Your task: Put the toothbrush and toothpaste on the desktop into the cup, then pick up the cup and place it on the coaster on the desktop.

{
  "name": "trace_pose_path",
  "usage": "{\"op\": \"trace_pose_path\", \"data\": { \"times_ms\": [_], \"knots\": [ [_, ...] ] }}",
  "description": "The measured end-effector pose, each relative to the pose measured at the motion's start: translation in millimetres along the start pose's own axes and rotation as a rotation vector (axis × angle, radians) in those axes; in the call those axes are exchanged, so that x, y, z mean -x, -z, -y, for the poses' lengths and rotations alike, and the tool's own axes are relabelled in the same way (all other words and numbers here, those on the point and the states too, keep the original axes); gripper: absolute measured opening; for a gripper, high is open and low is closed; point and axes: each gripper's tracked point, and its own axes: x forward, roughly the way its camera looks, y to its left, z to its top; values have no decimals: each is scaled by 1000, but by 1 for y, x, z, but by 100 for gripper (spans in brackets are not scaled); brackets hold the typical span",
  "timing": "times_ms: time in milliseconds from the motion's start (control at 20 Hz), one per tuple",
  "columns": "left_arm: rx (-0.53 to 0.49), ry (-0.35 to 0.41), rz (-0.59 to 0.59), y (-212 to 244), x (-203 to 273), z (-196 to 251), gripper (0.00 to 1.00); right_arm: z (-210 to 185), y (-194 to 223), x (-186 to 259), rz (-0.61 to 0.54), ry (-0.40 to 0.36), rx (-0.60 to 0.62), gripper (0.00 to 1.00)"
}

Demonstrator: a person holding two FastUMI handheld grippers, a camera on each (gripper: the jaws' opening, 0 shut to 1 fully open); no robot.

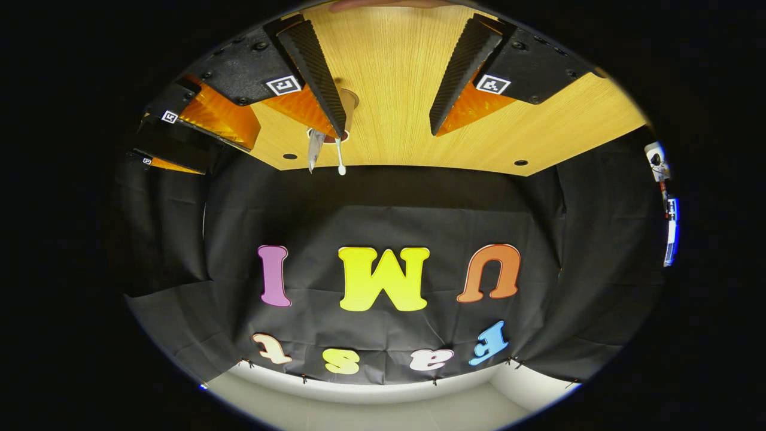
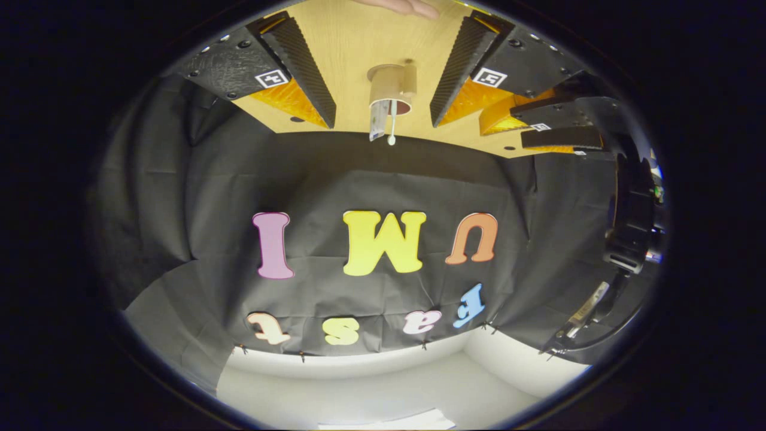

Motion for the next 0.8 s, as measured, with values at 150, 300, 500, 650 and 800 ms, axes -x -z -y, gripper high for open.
{"op": "trace_pose_path", "data": {
  "times_ms": [150,300,500,650,800],
  "knots": [
    [-6,3,2,1,0,3,90,2,-1,0,2,7,1,94],
    [-13,-3,6,0,0,2,90,4,1,-1,1,19,8,95],
    [-13,-11,13,0,0,2,90,7,-2,-1,8,28,-9,95],
    [-19,-14,10,1,-1,1,90,9,-2,-2,9,33,-14,95],
    [-21,-13,3,4,-1,2,90,8,1,-2,3,32,-11,94]
  ]
}}
